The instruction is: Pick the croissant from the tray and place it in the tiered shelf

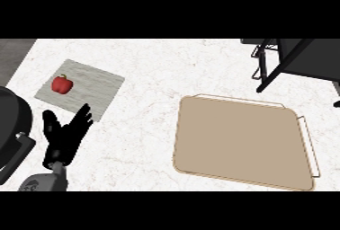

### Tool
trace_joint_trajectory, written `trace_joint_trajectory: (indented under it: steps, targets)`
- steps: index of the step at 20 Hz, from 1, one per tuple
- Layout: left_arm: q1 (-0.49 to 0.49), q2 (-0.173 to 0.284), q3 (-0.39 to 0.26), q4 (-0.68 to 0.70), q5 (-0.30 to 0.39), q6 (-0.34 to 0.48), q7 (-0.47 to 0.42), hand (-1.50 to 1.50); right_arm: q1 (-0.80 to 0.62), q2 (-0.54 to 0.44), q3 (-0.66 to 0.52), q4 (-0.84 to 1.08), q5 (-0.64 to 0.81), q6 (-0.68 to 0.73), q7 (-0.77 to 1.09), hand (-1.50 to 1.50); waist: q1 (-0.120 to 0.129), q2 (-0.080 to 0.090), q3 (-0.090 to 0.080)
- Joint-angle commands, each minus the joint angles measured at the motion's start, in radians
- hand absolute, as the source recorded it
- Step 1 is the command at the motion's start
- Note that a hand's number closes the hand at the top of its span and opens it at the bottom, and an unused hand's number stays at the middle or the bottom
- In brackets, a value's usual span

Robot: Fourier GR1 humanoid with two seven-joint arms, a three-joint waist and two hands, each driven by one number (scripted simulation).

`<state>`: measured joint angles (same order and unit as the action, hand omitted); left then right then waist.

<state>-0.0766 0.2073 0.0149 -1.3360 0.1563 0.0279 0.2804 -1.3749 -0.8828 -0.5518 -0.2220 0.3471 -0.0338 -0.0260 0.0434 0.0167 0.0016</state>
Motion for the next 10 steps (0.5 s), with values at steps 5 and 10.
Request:
trace_joint_trajectory:
  steps: [5,10]
  targets:
    - [-0.016,-0.017,-0.003,-0.029,0.008,0.009,0.038,0.00,0.020,-0.134,-0.045,-0.005,-0.017,-0.133,0.064,-1.50,-0.001,0.001,0.000]
    - [0.008,-0.005,0.008,0.037,-0.010,-0.011,-0.037,0.00,0.090,-0.240,-0.129,0.018,-0.084,-0.137,0.058,-1.50,-0.011,0.006,0.001]
